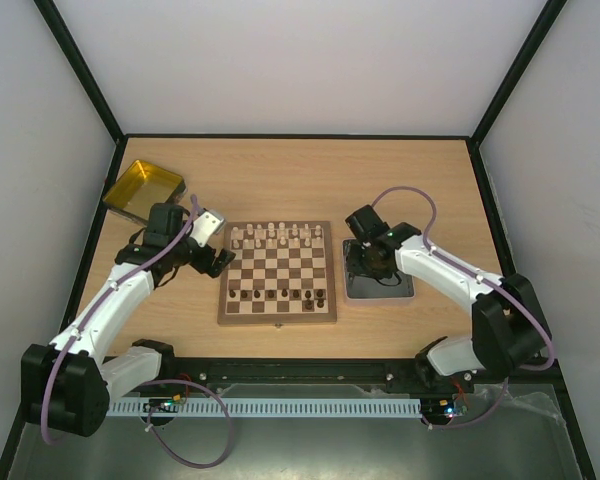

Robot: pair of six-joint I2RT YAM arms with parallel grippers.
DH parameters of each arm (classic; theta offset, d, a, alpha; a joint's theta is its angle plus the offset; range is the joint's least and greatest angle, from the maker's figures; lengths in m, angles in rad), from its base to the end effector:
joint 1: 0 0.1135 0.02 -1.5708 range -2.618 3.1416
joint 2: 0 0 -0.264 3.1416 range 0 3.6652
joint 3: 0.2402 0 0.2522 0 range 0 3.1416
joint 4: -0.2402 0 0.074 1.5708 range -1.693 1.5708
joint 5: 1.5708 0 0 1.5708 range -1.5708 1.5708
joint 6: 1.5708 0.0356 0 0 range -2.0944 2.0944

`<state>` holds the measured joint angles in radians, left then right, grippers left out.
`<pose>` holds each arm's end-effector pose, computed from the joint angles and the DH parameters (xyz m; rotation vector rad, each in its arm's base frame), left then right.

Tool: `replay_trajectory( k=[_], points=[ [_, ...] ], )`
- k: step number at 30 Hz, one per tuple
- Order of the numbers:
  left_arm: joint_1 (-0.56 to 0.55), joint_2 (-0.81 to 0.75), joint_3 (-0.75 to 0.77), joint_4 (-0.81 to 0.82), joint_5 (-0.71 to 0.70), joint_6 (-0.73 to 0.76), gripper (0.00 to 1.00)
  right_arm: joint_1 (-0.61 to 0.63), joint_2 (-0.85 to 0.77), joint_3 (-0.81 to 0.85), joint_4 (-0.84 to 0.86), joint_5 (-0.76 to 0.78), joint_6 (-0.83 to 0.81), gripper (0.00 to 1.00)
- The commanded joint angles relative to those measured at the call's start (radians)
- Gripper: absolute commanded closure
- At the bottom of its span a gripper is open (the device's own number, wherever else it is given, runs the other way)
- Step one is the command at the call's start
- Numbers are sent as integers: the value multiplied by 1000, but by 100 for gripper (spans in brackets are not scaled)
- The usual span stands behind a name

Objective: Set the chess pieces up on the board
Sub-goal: Pick up the chess piece from the storage box.

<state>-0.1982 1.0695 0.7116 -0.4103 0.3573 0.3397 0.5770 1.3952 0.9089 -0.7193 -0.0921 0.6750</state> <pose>0.2140 -0.0557 0.2408 0.7801 2.1677 -0.3449 0.2141 0.1433 0.2098 0.1162 2.8675 0.4176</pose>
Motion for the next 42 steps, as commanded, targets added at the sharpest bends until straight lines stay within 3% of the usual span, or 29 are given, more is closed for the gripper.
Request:
replay_trajectory(
  k=[1,23,33,42],
  points=[
    [-3,5,-6,-1,-4,4,0,-2,23,-8,45,-3,-16,70],
    [-5,4,-6,-1,-4,5,0,-3,90,-32,118,-18,-5,72],
    [-22,12,-6,4,-11,5,0,-3,131,-26,133,-17,-12,79],
    [-32,16,-6,4,-21,4,0,-4,109,-17,115,-9,-13,92]
  ],
)
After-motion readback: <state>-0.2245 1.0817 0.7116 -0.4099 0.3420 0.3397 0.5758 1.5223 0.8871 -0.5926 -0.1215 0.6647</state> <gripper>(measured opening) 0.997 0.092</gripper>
